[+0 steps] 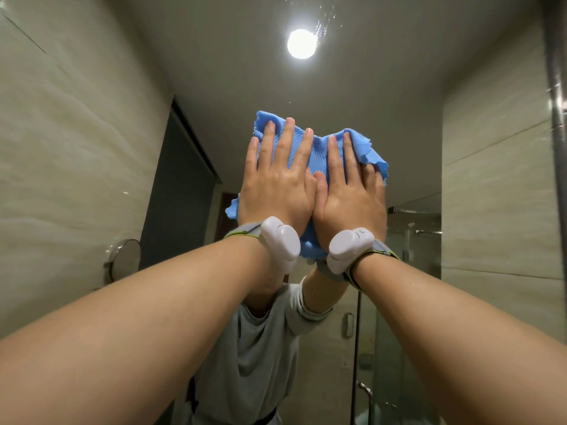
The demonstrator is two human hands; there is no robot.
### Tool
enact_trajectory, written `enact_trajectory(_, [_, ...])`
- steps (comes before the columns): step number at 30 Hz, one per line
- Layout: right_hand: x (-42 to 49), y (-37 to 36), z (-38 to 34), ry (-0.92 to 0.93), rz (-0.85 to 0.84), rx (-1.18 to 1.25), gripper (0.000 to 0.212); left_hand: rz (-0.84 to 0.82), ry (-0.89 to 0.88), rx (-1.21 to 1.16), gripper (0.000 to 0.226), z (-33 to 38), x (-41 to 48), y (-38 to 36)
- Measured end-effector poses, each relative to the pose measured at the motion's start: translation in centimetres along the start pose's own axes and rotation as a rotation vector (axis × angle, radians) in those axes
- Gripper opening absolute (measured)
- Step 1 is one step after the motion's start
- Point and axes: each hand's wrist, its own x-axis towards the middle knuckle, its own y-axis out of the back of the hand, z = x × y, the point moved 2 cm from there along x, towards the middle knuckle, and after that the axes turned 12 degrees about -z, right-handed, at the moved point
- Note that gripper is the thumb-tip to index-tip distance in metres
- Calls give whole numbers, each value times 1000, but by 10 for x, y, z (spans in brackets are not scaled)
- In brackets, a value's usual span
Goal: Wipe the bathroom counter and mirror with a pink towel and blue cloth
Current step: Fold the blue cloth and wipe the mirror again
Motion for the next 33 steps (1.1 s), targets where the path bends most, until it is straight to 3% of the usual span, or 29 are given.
enact_trajectory(17, [-17,-3,-1,-53,-11,89,61,-8,-63,-35,64,2,-12,6])
enact_trajectory(29, [-58,-8,31,-36,5,86,62,-37,-9,-65,63,37,-49,-4])
enact_trajectory(33, [-82,-15,41,-110,-15,80,61,-56,-101,-32,64,48,-60,-7])
